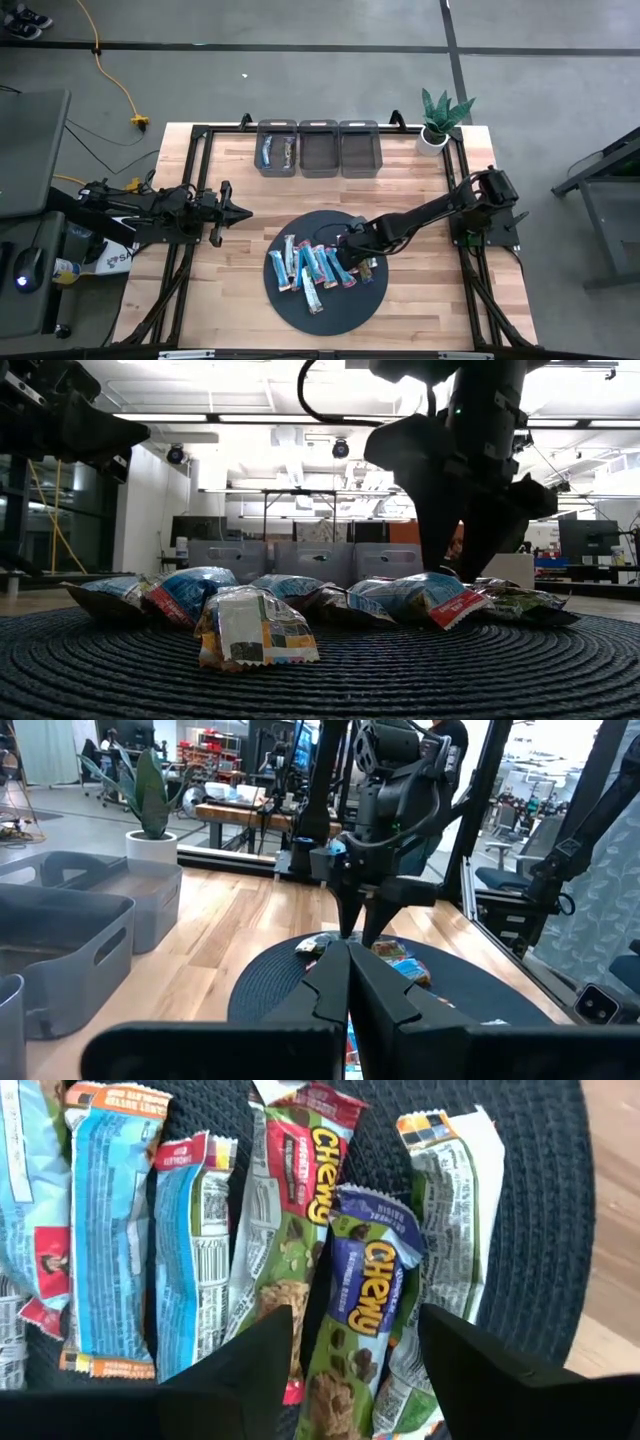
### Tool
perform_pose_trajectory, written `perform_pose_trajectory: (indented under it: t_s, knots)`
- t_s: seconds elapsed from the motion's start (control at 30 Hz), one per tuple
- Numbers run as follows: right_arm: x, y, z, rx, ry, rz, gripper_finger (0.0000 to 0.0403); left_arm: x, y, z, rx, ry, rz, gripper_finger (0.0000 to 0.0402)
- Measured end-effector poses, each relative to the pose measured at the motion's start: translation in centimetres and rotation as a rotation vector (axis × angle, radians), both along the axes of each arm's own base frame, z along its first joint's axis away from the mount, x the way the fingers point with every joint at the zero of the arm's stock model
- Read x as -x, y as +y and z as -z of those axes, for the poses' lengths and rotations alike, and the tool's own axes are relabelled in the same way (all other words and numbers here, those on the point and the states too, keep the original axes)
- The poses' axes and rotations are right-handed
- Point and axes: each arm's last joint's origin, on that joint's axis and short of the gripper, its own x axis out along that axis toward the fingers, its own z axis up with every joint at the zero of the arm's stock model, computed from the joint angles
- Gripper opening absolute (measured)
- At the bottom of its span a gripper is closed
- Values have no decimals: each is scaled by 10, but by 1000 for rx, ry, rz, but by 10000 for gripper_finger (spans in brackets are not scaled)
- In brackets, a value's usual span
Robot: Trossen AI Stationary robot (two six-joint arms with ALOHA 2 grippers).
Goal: Pick and place Granola Bars by type
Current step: Put the blue granola bar into the left black bin
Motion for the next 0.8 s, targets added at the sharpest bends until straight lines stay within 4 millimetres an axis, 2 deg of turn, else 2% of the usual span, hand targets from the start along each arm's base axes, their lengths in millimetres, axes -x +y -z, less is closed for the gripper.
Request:
perform_pose_trajectory:
  t_s: [0.27, 0.8]
  knots:
    - [-5, 2, 18, -12, 39, -18, 201, 0, 0, 0, 0, 1, 0, 1]
    - [6, 0, 21, -3, 166, -16, 191, 0, 0, 0, 0, 0, 0, 1]
